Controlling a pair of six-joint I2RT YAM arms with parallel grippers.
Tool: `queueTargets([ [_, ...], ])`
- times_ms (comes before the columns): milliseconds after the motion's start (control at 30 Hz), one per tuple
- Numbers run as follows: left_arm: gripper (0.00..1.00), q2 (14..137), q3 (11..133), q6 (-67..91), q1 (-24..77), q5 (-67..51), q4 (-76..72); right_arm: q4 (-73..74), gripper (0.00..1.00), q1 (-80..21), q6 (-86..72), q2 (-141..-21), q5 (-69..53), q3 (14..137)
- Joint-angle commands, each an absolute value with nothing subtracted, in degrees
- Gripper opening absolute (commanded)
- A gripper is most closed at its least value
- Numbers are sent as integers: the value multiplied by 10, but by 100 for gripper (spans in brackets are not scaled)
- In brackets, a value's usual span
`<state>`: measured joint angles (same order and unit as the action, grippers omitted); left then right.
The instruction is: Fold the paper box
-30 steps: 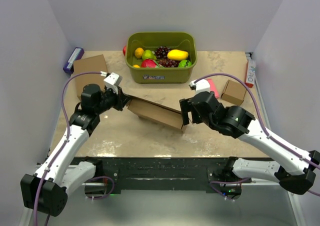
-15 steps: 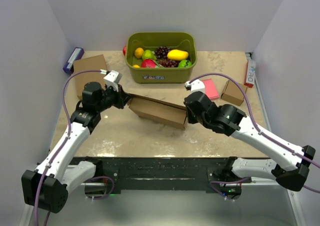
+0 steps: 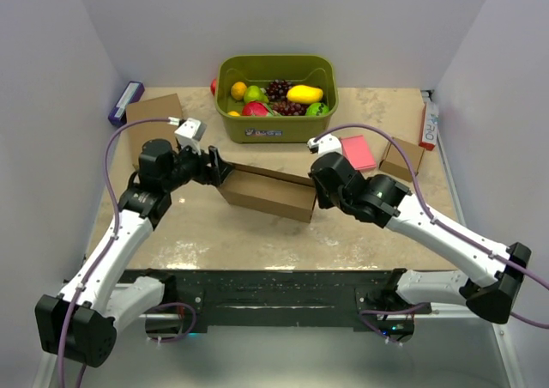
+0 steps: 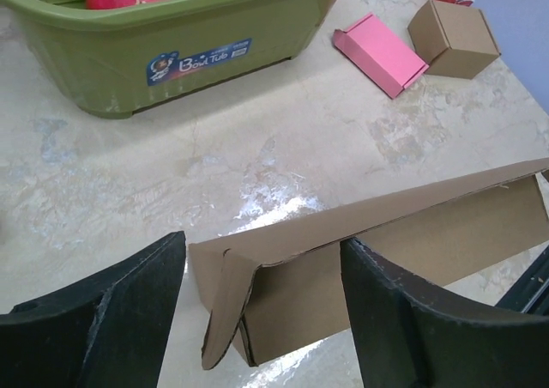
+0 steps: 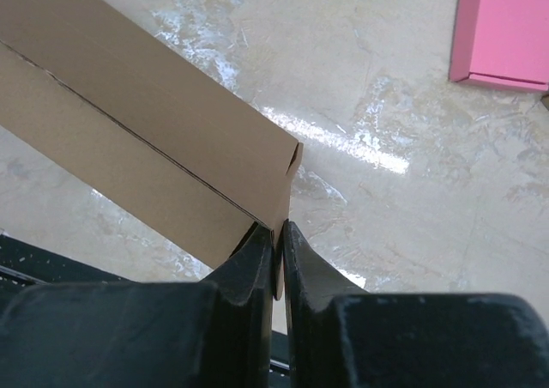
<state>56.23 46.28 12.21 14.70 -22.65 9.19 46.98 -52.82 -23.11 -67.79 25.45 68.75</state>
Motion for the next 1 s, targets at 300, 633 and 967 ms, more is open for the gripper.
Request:
queueTargets([
  [300,63,495,479,130,147,-121,169,453,9,-513,-221,-699,229,700],
  [633,48,502,471,140,147,-134,186,446,8,-510,-217,-707,219,701],
  [967,11,518,468,178,148,-164,158,446,6,-511,-220,-715,224,698],
])
